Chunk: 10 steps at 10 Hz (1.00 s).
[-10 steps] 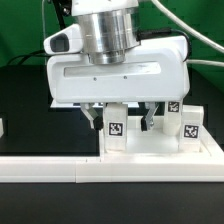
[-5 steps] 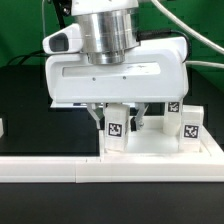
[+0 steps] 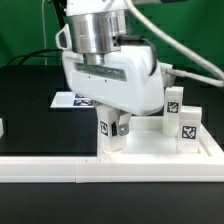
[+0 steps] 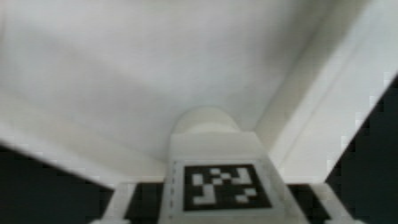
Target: Assemble square table
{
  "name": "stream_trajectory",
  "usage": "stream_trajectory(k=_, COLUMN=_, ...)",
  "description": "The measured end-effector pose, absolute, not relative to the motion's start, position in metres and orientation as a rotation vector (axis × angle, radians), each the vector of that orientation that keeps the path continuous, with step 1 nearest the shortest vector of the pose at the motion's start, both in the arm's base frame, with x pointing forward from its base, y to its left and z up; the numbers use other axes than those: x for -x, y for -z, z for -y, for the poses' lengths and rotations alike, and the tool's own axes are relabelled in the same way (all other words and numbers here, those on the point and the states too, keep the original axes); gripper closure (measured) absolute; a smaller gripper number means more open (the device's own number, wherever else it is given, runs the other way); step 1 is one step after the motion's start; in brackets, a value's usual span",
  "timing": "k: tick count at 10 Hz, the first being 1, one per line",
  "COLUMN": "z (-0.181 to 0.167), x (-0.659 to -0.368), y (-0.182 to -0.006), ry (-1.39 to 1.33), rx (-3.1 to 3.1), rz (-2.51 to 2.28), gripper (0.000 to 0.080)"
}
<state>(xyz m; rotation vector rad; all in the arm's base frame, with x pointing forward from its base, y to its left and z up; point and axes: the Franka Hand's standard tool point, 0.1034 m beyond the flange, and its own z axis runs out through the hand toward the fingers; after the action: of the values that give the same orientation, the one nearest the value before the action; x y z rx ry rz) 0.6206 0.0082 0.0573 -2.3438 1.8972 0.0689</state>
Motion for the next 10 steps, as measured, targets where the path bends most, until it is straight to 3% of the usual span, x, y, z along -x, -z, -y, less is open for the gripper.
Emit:
stream_trajectory(k=2, z=-0.0084, x=-0.6244, y=-0.057, ry=-0.126, rx=1.989, rz=-2.241, gripper=0.0529)
stream_trajectory(k=5, z=-0.0082, x=-0.6244, y=-0.0567, ry=-0.131, rx=1.924, rz=-2.3, gripper=0.0529)
stream_trajectory(k=8, z=-0.0092, x=-0.6265, y=-0.0572, ry=-0.075, rx=2.069, rz=-2.154, gripper=0.0199)
stream_trajectory(k=10, z=-0.0092, x=-0.6265, y=-0.0572, ry=-0.075, rx=2.069, rz=-2.154, gripper=0.016)
